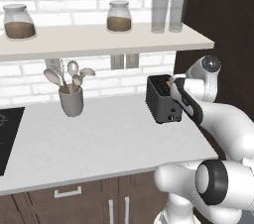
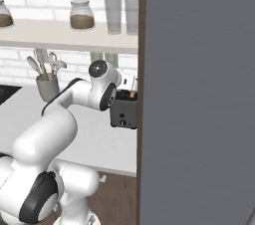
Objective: Start the toaster. Once the lever pops up, take the bread to the plate on the dining counter.
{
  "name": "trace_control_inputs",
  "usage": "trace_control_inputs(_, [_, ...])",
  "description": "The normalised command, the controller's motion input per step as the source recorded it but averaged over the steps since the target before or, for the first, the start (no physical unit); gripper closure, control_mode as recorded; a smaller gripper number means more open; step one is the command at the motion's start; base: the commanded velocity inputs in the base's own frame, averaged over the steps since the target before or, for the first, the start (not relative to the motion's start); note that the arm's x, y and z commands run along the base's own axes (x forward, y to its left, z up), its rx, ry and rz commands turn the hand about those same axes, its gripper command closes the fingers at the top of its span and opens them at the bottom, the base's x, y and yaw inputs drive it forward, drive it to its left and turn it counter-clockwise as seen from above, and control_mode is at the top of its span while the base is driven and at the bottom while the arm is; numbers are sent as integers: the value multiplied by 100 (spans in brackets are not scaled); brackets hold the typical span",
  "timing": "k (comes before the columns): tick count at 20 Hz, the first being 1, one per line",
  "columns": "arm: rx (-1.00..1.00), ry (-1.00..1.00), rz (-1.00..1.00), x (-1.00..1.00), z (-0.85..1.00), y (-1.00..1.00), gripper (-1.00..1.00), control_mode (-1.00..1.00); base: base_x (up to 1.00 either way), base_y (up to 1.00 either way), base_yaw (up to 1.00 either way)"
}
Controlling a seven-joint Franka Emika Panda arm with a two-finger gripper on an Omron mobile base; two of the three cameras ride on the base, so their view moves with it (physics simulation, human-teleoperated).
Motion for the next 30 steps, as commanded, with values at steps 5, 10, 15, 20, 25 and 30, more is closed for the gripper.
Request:
trace_control_inputs(5, [0,0,0,0,0,0,-100,-100,0,0,0])
trace_control_inputs(10, [0,0,0,0,0,0,-100,-100,0,0,0])
trace_control_inputs(15, [0,0,0,0,0,0,-100,-100,0,0,0])
trace_control_inputs(20, [0,0,0,0,0,0,-100,-100,0,0,0])
trace_control_inputs(25, [0,0,0,0,0,0,-100,-100,0,0,0])
trace_control_inputs(30, [0,0,0,0,0,0,-100,-100,0,0,0])
